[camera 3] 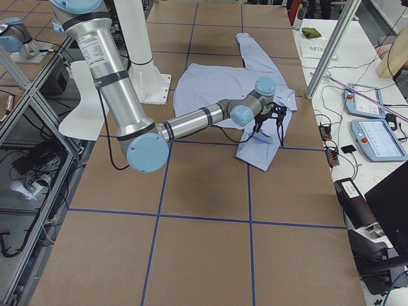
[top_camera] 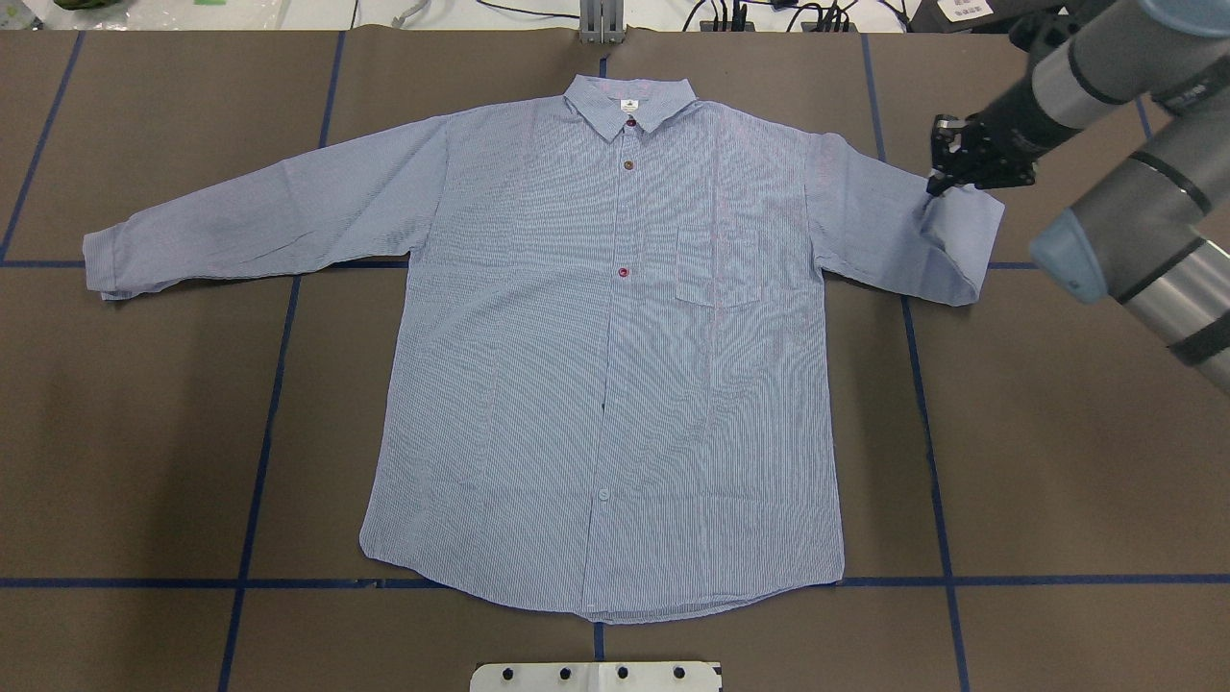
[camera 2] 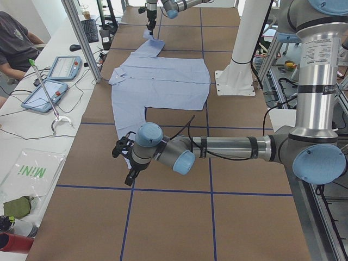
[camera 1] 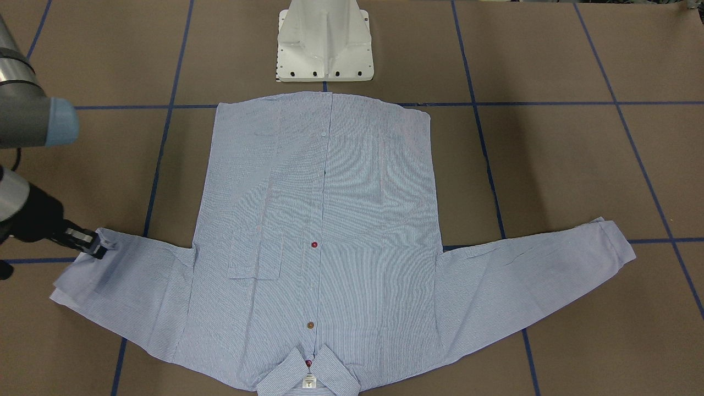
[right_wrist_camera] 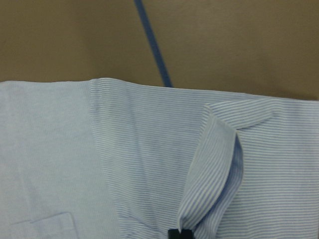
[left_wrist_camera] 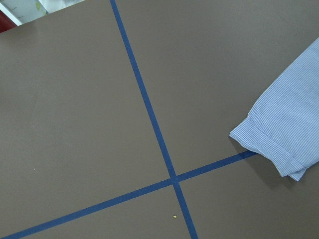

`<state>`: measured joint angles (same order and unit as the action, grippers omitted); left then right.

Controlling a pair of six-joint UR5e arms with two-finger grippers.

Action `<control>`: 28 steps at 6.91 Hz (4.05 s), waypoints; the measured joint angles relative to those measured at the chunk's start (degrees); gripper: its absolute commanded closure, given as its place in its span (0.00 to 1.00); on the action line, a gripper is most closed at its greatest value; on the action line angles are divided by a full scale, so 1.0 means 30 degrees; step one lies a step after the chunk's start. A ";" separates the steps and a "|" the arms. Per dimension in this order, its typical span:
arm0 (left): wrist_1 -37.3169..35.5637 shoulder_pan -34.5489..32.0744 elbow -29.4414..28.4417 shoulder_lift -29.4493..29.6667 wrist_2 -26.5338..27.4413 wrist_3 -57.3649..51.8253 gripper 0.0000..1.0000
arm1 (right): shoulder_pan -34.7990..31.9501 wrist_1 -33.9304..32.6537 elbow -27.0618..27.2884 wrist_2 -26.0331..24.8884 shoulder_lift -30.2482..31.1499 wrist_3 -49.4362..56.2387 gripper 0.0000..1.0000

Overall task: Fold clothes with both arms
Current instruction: 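Carry the grasped sleeve with the right gripper across the shirt toward the collar, then release the sleeve near the collar and lift the right gripper away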

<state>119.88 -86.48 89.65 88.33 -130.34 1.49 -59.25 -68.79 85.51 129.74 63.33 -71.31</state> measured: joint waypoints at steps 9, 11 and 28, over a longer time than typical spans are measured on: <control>0.0026 -0.0001 0.0077 -0.0129 -0.0161 -0.0057 0.01 | 0.6514 0.2092 -0.6994 -0.8059 -1.0919 -0.5969 1.00; 0.0030 0.0000 0.0097 -0.0143 -0.0256 -0.0057 0.01 | 0.6869 0.2319 -0.7380 -0.8542 -1.1300 -0.6052 1.00; 0.3894 0.4966 -0.3011 0.2178 -0.1156 1.2909 0.08 | 0.4995 -0.0037 0.2311 -0.6892 -0.2573 -0.5725 0.00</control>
<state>131.56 -71.58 80.61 94.86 -133.81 40.22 -44.26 -68.90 92.44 109.07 55.61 -88.49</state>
